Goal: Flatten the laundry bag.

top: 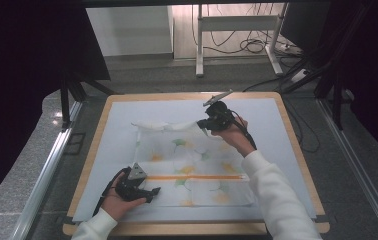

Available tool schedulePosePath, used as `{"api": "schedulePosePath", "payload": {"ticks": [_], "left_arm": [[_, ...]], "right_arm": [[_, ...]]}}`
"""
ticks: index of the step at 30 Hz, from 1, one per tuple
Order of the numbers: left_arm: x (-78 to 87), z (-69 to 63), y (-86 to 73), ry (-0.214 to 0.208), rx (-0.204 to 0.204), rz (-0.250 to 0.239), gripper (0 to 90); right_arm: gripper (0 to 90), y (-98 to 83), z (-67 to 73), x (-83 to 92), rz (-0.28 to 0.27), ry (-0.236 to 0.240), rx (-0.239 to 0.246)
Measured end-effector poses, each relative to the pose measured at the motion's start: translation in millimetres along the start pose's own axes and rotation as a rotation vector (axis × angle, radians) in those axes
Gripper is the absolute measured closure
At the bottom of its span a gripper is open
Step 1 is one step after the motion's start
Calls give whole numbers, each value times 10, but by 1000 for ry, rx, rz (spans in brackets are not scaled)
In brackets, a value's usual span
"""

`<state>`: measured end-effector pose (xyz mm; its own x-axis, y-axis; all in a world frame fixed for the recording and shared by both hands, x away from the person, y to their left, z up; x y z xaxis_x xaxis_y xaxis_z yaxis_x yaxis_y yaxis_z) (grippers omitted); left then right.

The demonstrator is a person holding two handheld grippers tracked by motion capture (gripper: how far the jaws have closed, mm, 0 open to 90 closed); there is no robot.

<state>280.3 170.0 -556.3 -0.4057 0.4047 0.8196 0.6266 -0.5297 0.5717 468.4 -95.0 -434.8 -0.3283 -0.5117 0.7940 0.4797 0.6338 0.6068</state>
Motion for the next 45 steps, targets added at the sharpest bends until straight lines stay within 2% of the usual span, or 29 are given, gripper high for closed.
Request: {"api": "schedulePosePath", "payload": {"ticks": [7,13,14,16,18,21,25,29,35,38,42,45], "left_arm": [[-2,6,-7,-3,-1,-2,256],[-3,8,-6,-5,-1,-2,255],[-4,6,-6,-7,1,-3,255],[-4,8,-7,-8,1,-3,255],[-4,9,-11,-8,-1,-6,254],[-3,13,-15,-14,-2,-8,254],[-3,15,-12,-13,-4,-5,253],[-4,9,-7,-8,-4,-1,251],[-6,4,-7,-7,0,-2,249],[-6,5,-7,-7,0,-1,249],[-6,3,-10,-5,1,-4,249],[-6,1,-11,-4,3,-6,249]], "right_arm": [[891,129,-337,-192,-11,-66,-22],[879,256,-671,-429,-8,-173,-54],[862,266,-734,-465,-1,-207,-61],[706,288,-840,-500,-18,-275,-72],[654,317,-898,-465,-46,-335,-72],[593,359,-906,-296,-108,-358,-52],[559,340,-753,-79,-112,-235,-54],[512,186,-472,25,-88,-169,-6],[480,-134,-39,171,-90,-63,27],[454,-318,133,199,-77,-17,46],[427,-575,310,177,-53,49,40],[417,-801,403,117,-19,68,41]]}}
Point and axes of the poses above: each handheld gripper's, and its own axes: x roughly backward along the jaws, y roughly out of its top, z roughly to its left, the point moved 2 cm from there along -x, roughly forward along the jaws, and after that the axes turned 7 degrees about z, right-handed, at the moved point
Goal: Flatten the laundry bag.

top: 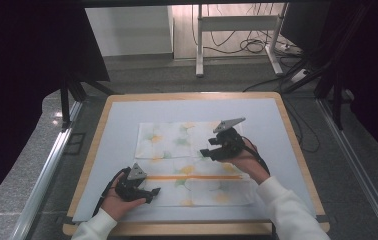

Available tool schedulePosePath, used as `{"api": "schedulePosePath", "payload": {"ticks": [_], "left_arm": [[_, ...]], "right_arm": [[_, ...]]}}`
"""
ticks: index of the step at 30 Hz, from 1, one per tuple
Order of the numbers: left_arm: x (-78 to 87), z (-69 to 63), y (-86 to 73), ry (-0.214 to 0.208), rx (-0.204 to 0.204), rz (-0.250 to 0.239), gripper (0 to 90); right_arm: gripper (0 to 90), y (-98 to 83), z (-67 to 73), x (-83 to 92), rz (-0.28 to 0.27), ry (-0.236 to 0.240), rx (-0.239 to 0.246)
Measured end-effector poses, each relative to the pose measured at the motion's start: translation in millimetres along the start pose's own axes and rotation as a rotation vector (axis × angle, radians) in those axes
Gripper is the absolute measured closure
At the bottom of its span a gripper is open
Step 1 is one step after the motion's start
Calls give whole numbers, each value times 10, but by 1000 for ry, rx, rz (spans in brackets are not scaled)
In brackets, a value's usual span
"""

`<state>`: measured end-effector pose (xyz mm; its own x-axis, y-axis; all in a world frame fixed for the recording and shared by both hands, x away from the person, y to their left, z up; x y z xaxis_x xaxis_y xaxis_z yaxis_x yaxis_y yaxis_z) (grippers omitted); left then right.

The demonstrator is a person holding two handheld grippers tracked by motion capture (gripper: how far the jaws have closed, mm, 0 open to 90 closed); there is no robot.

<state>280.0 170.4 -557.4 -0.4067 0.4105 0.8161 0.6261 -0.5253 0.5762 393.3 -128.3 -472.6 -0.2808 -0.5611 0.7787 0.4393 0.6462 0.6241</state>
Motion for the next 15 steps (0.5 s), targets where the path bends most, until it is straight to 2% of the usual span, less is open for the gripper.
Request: {"api": "schedulePosePath", "payload": {"ticks": [6,8,11,15], "left_arm": [[-2,-2,0,2,2,-1,247],[-3,-5,3,3,3,-1,245],[-4,-6,5,5,3,-1,244],[-4,-8,4,8,4,-2,244]], "right_arm": [[389,-408,82,-36,50,21,-44],[385,-495,144,-20,54,30,-43],[378,-564,272,-7,52,59,-34],[358,-579,471,-39,72,90,8]]}}
Point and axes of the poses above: each handheld gripper's, and its own axes: x roughly backward along the jaws, y roughly out of its top, z roughly to its left, the point moved 2 cm from there along -x, roughly forward along the jaws, and after that the axes turned 7 degrees about z, right-handed, at the moved point
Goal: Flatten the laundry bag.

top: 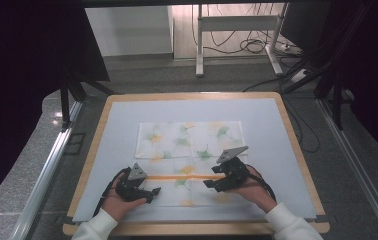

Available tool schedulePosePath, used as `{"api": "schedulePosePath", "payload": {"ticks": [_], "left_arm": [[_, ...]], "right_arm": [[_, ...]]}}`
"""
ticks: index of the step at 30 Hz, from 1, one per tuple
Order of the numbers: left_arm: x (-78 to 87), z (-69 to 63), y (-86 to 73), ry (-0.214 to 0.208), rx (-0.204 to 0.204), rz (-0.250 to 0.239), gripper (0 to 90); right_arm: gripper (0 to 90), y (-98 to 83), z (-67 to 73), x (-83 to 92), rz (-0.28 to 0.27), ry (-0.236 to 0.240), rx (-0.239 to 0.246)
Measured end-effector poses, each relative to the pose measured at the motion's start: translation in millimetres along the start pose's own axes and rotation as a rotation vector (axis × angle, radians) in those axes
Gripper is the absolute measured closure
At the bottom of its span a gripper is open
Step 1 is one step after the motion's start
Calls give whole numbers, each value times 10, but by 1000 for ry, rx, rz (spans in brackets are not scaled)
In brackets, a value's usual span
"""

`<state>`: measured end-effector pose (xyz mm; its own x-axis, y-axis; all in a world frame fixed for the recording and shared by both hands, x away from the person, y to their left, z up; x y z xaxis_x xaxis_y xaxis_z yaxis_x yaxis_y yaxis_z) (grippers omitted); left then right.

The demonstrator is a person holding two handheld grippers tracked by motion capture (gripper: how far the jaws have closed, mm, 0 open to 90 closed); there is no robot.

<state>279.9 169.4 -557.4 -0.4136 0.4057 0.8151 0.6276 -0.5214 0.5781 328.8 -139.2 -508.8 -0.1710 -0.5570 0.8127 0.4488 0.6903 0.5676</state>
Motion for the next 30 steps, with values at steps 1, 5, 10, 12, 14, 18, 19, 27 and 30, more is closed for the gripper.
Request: {"api": "schedulePosePath", "payload": {"ticks": [1,5,10,12,14,18,19,27,30], "left_arm": [[0,-1,0,1,0,-1,244],[2,1,0,7,-4,-8,247],[19,17,-1,16,5,-18,262],[27,24,-4,15,12,-20,262],[30,32,-9,15,18,-21,261],[29,36,-16,13,21,-20,260],[28,36,-16,13,21,-20,260],[28,39,-19,10,20,-18,258],[27,38,-20,9,20,-17,258]], "right_arm": [[353,-2,40,-19,4,7,12],[319,-30,208,-108,43,28,43],[256,-40,420,-222,79,16,97],[234,-31,498,-269,92,14,121],[224,-25,562,-317,111,15,150],[220,-7,607,-400,135,-24,192],[227,-1,607,-420,138,-42,201],[546,32,595,-437,152,-76,217],[694,36,550,-428,144,-76,203]]}}
Point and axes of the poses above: each handheld gripper's, and its own axes: x roughly backward along the jaws, y roughly out of its top, z roughly to its left, the point moved 2 cm from there along -x, roughly forward along the jaws, and after that the axes turned 7 degrees about z, right-handed, at the moved point
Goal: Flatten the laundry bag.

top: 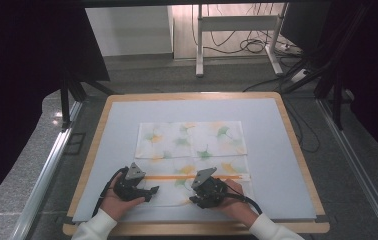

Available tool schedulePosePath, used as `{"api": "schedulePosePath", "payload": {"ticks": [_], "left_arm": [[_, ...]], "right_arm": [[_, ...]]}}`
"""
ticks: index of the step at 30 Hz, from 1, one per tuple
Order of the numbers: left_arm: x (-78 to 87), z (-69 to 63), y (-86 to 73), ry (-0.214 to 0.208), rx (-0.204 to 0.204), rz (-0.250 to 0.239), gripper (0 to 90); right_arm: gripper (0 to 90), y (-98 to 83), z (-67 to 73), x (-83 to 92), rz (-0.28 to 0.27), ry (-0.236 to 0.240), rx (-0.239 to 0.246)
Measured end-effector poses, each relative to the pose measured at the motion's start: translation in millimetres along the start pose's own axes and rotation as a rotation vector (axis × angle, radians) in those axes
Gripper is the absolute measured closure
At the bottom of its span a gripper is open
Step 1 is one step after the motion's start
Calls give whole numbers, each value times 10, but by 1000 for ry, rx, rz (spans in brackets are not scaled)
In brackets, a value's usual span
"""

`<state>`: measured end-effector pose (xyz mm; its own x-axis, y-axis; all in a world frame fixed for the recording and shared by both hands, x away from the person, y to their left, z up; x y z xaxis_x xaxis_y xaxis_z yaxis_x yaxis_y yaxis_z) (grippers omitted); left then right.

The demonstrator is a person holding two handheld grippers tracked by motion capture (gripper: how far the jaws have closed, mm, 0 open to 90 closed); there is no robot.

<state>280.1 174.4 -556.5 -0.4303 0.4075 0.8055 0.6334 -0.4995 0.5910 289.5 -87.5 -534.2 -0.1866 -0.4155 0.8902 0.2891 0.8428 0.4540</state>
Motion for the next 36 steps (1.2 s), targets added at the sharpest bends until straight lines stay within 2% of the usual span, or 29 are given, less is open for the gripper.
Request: {"api": "schedulePosePath", "payload": {"ticks": [5,10,13,18,25,28,30,32,34,36], "left_arm": [[0,1,1,-2,0,0,259],[18,-9,19,4,-4,-7,259],[38,-35,61,3,-13,-22,260],[43,-81,108,-19,-15,-29,259],[52,-183,123,-58,-33,-32,261],[0,-209,95,-68,-42,-3,261],[-28,-208,75,-73,-40,14,261],[-32,-204,63,-73,-38,18,262],[-27,-198,57,-75,-33,18,264],[-25,-197,51,-76,-32,18,265]], "right_arm": [[868,-5,-41,0,-8,3,-21],[891,-25,-45,15,-19,41,-35],[892,-60,-21,50,-44,99,-50],[892,-114,110,121,-64,151,-51],[890,-211,385,116,-43,213,-19],[867,-243,412,98,-39,224,-21],[753,-239,403,112,-53,241,-17],[683,-219,387,159,-80,219,-4],[614,-182,320,220,-115,204,-16],[574,-129,208,272,-143,146,-29]]}}
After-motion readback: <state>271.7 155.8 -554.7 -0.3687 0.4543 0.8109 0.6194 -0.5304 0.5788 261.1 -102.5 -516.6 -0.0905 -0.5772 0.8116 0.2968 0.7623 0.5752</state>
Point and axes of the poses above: each handheld gripper's, and its own axes: x roughly backward along the jaws, y roughly out of its top, z roughly to its left, the point moved 2 cm from there along -x, roughly forward along the jaws, and after that the axes turned 7 degrees about z, right-handed, at the moved point
